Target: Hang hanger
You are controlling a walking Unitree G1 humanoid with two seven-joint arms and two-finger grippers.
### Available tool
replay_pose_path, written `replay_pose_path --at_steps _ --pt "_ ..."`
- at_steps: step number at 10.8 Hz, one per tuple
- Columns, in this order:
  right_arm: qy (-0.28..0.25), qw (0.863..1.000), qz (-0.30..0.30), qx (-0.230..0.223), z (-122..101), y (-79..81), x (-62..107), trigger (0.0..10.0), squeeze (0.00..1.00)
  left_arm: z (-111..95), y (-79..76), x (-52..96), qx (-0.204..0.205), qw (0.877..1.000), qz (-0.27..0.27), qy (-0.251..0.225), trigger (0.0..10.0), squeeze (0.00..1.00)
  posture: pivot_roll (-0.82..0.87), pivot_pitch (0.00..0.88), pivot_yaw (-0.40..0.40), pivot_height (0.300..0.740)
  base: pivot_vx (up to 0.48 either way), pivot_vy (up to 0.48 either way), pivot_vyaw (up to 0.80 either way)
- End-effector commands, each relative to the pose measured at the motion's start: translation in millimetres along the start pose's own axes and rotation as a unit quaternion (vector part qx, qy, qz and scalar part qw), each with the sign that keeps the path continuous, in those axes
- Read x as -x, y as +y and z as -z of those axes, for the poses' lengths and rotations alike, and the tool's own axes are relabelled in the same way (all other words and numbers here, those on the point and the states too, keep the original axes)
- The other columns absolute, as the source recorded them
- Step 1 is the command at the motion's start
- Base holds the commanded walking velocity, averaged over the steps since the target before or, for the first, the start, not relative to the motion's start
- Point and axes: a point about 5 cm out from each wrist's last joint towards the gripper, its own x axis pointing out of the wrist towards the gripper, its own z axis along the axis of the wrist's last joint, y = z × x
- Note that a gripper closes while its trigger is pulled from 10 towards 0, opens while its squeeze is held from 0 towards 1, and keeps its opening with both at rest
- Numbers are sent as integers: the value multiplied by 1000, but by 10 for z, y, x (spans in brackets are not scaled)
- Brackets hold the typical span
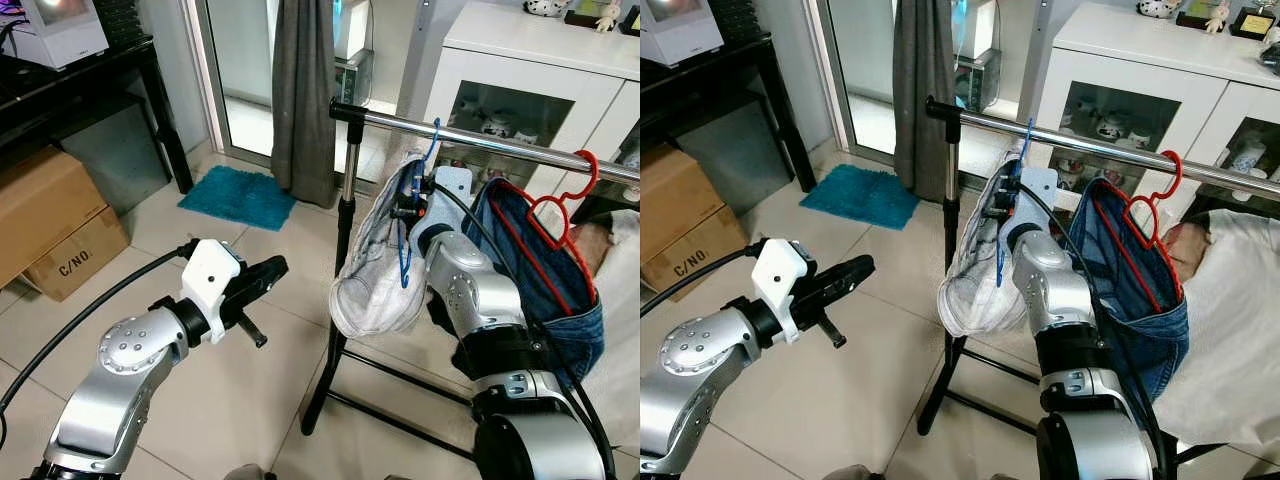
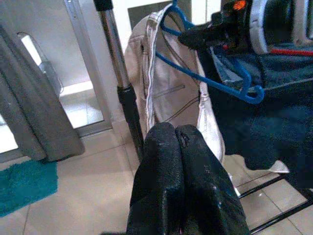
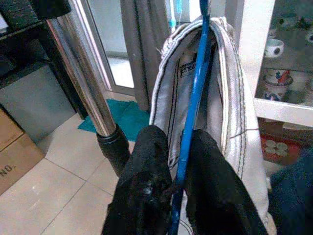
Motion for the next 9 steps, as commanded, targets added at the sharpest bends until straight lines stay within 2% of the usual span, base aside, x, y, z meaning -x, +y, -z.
replay_pose_path --at_steps 1,6,9 --pt "-13 1000 -2 10 -7 -32 19 0 0 22 29 20 -8 1000 -13 7 10000 0 15 0 15 740 0 0 0" --pt "-22 999 -2 27 21 -50 41 0 0 65 18 10 -13 999 -29 12 10000 0 15 0 5 740 0 0 0" --pt "-89 995 -24 20 -137 -10 89 0 0 41 14 35 -13 999 -34 3 10000 0 17 0 2 740 0 0 0"
